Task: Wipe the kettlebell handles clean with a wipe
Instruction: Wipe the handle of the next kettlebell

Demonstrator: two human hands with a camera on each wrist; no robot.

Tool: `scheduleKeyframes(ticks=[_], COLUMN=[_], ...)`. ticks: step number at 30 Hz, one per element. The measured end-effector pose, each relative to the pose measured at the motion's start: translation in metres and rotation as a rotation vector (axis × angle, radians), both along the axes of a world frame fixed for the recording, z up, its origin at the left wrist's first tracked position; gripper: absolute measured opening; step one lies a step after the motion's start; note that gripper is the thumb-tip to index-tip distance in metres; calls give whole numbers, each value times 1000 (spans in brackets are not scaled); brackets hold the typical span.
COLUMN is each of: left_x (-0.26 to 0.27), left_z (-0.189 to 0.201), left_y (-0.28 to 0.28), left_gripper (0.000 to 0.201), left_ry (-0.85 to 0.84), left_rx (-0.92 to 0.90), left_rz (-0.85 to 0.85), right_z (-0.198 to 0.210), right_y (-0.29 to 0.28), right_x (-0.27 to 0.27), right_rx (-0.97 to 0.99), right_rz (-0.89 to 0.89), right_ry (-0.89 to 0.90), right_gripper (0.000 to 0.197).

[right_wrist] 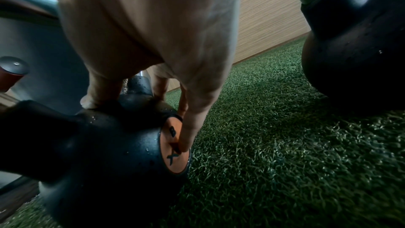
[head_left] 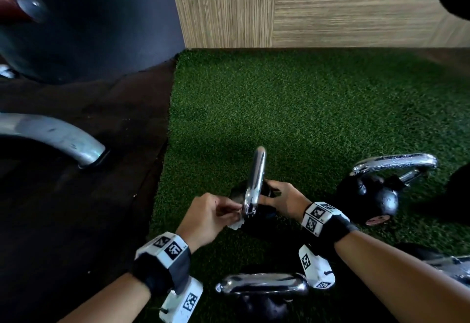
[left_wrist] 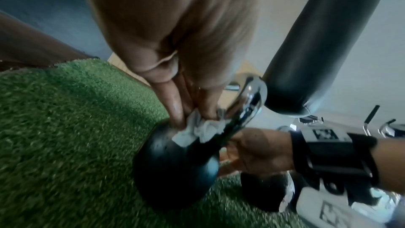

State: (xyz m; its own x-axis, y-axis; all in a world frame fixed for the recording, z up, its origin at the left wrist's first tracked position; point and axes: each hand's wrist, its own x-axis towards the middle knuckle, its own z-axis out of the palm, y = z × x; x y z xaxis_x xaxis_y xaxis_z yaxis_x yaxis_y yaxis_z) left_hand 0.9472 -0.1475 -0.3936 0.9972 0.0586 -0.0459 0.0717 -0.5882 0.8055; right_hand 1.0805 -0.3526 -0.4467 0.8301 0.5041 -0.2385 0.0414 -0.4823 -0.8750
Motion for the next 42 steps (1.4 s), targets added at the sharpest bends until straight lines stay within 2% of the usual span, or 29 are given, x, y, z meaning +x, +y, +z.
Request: scheduleKeyframes(ticks=[3,5,7,8,10,12,15,20,26,28,30,32,34,35,36,38,40,42], left_x=[0,3,6,9,15,22,28,29,23,25,31,37,41,42,44,47,48,49], left_z=[-7,-6,2,8,24,42,62,72,71,66,56,33,12,3,-7,-20,-28,-32], left_y=[1,4,9,12,19,22,20,8,-3,0,6,14,15,13,7,-7,-19,-25], left_gripper=[18,15,17,20,34,42,34,31,49,37,14,49,82,103,122,138,137,131], left_ry=[8,70,73,60,45,29,14,49,25,-39,-82,18,163,189,171,100,60,25], left_rx=[-54,-294,-587,-684,-804,-882,-970,-1050,-837,-707,-455,-167,176,331,398,355,281,287], left_rz=[38,129,237,255,220,198,166,107,166,174,189,80,-138,-263,-359,-423,-328,-249], right_z=[13,32,58,73,103,132,160,163,158,154,145,132,114,104,95,80,71,64], right_y=[2,-2,-5,-7,-9,-5,6,21,23,20,13,5,-2,-2,-1,5,13,21], right_x=[1,6,7,6,-2,-15,-36,-52,-51,-43,-31,-18,-6,-2,2,9,13,13], right_rx=[-96,-237,-322,-287,-83,46,91,143,155,156,162,82,-59,-124,-175,-223,-232,-176], right_rz=[71,138,46,-35,-114,-6,166,142,69,-23,-162,-282,-376,-398,-401,-387,-378,-386], right_ry=[-11,-74,-221,-310,-456,-552,-658,-828,-872,-839,-769,-692,-626,-582,-534,-425,-307,-199], right_gripper=[47,34,26,27,28,34,50,50,28,19,12,4,6,7,8,11,10,7])
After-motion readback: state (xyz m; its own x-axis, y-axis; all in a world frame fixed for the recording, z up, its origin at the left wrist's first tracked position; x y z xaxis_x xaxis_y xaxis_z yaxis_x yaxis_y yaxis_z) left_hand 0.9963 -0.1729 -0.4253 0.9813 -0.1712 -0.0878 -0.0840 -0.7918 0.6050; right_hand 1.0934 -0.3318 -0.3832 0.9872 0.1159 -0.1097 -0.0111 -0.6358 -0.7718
